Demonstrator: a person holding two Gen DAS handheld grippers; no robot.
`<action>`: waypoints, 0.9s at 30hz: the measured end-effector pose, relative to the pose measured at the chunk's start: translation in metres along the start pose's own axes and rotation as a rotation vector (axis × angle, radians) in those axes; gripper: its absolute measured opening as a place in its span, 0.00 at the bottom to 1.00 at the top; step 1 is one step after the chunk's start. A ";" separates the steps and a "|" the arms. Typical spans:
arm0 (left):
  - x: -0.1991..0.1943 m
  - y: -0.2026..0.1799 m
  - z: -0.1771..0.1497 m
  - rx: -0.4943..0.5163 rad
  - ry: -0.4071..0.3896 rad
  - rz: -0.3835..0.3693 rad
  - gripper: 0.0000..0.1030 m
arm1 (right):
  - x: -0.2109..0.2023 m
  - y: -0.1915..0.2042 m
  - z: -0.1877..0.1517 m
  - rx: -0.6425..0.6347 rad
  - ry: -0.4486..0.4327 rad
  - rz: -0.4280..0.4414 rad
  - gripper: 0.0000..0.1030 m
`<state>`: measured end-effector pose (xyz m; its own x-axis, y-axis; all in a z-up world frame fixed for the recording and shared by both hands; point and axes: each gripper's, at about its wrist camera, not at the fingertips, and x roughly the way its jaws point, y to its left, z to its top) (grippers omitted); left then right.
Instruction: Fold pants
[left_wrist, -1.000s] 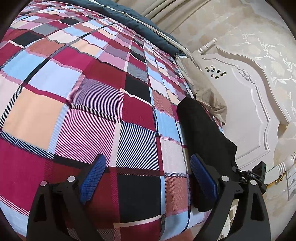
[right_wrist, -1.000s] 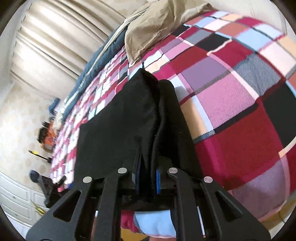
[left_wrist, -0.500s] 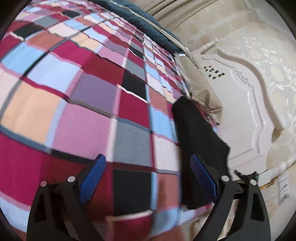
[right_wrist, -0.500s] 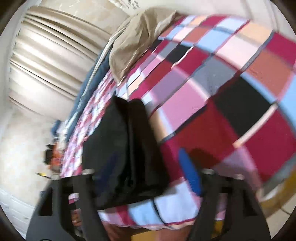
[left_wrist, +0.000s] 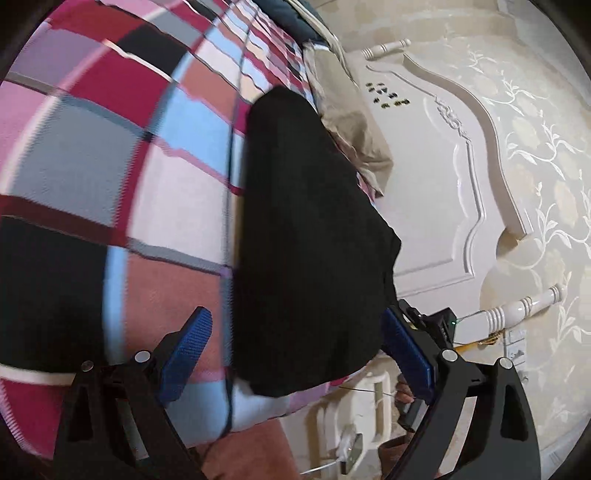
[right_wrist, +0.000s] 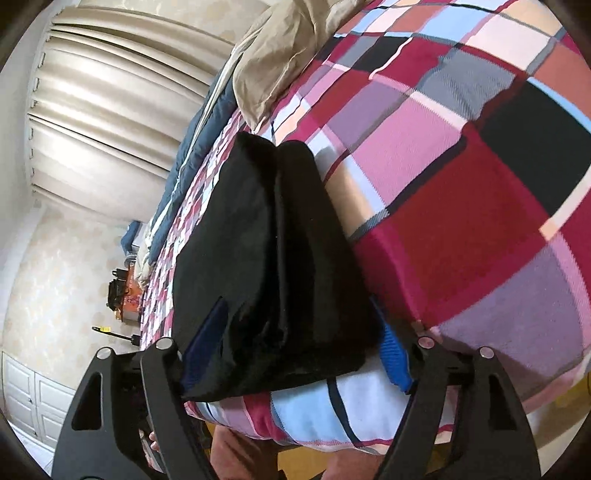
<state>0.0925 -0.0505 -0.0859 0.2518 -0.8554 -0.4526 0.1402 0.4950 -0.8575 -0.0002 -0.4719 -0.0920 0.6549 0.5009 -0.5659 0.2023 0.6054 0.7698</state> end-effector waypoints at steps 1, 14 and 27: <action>0.005 0.000 0.003 -0.011 0.009 -0.011 0.89 | 0.001 0.001 0.000 -0.002 0.002 0.002 0.75; 0.019 0.009 0.007 -0.067 0.042 0.067 0.50 | 0.000 -0.008 0.006 0.026 0.024 0.123 0.76; 0.017 -0.005 0.003 0.011 0.015 0.161 0.44 | 0.012 0.007 -0.006 -0.066 0.053 0.009 0.38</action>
<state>0.0990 -0.0667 -0.0885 0.2573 -0.7668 -0.5881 0.1099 0.6279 -0.7705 0.0045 -0.4578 -0.0949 0.6170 0.5372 -0.5752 0.1470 0.6393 0.7548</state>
